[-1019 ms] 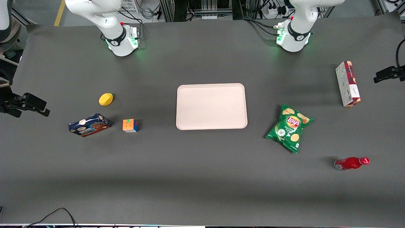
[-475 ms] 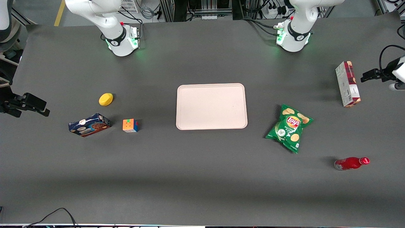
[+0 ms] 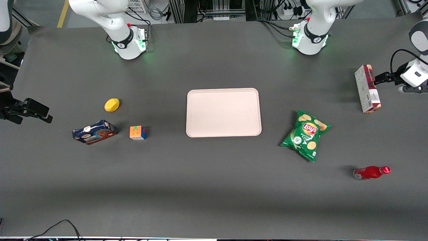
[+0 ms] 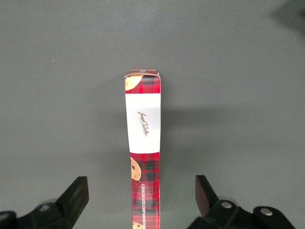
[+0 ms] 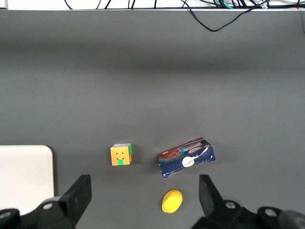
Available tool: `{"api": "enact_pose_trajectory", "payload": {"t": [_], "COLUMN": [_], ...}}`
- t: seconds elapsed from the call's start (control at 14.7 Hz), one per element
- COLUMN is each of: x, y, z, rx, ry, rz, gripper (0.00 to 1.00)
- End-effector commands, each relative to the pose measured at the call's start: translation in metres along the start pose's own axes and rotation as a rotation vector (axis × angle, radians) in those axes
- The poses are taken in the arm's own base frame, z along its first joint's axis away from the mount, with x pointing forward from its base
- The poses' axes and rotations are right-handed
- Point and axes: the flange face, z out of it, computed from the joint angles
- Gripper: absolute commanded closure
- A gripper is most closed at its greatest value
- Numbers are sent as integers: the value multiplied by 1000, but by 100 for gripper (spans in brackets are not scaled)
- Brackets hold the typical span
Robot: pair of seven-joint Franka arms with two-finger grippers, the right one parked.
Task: Place red cookie box on tray
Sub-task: 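Lower the left gripper around the cookie box and close it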
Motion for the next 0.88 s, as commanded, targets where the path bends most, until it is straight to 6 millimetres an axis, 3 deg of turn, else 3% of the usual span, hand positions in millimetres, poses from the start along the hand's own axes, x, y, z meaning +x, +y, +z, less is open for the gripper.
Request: {"api": "enact_pose_trajectory", "payload": {"t": [0.0, 0.48, 0.81], "x": [-4, -26, -31], "y": [-6, -5, -3], "z": [35, 98, 108], "rx": [29, 26, -3], "ry": [10, 15, -7], "rz": [5, -37, -64], "gripper": [0, 0, 2]}}
